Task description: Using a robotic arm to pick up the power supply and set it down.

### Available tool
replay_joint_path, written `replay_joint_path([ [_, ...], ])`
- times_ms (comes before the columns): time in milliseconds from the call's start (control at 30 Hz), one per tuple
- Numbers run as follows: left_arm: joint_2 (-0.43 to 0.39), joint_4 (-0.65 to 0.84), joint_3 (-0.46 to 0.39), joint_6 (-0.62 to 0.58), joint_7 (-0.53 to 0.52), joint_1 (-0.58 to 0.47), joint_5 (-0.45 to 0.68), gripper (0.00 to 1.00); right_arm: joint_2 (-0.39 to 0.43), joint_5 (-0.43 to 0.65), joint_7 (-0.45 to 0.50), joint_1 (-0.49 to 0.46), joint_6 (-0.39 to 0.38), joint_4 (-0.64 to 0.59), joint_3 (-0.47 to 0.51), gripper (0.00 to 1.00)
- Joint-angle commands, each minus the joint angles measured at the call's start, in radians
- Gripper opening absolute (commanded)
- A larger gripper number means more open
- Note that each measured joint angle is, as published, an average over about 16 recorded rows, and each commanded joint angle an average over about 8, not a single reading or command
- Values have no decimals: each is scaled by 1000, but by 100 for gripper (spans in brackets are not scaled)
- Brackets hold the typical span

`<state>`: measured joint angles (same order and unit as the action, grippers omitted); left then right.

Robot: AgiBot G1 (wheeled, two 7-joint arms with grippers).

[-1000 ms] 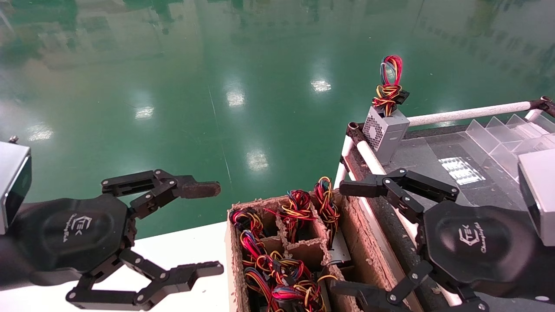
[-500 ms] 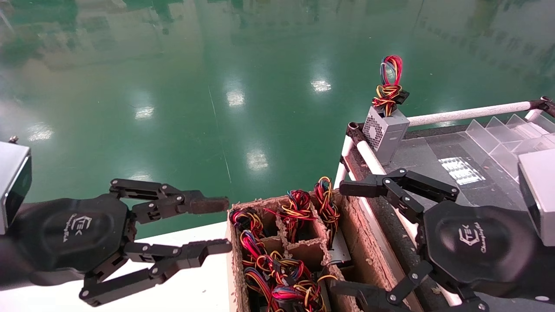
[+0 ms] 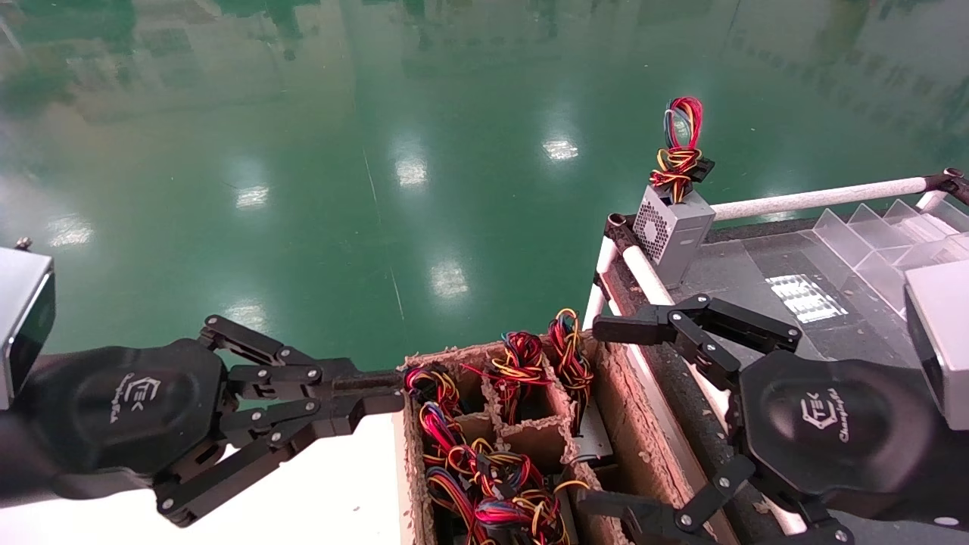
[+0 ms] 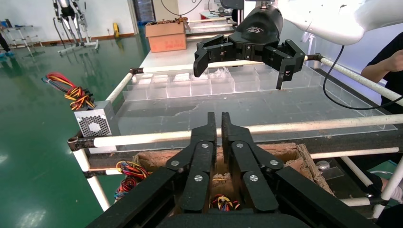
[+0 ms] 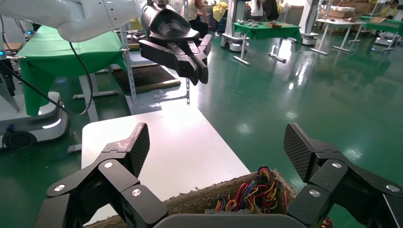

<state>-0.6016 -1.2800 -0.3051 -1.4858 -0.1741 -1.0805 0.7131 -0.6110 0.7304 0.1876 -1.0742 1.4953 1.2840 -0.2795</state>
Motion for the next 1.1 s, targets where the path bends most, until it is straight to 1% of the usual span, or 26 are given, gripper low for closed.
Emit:
replay_joint_path([
  [33,0,0,0,0,0,0,0,0,0,0,0,0,0,0,0,100],
  [67,0,0,0,0,0,0,0,3,0,0,0,0,0,0,0,100],
  [300,0,0,0,0,0,0,0,91,0,0,0,0,0,0,0,100],
  [333,0,0,0,0,0,0,0,100,0,0,0,0,0,0,0,100],
  [833,0,0,0,0,0,0,0,100,3,1,1,0,-3,-6,1,100],
  [1100,0,1,0,0,0,0,0,100,20,27,-7,-3,-17,-78,2,100],
])
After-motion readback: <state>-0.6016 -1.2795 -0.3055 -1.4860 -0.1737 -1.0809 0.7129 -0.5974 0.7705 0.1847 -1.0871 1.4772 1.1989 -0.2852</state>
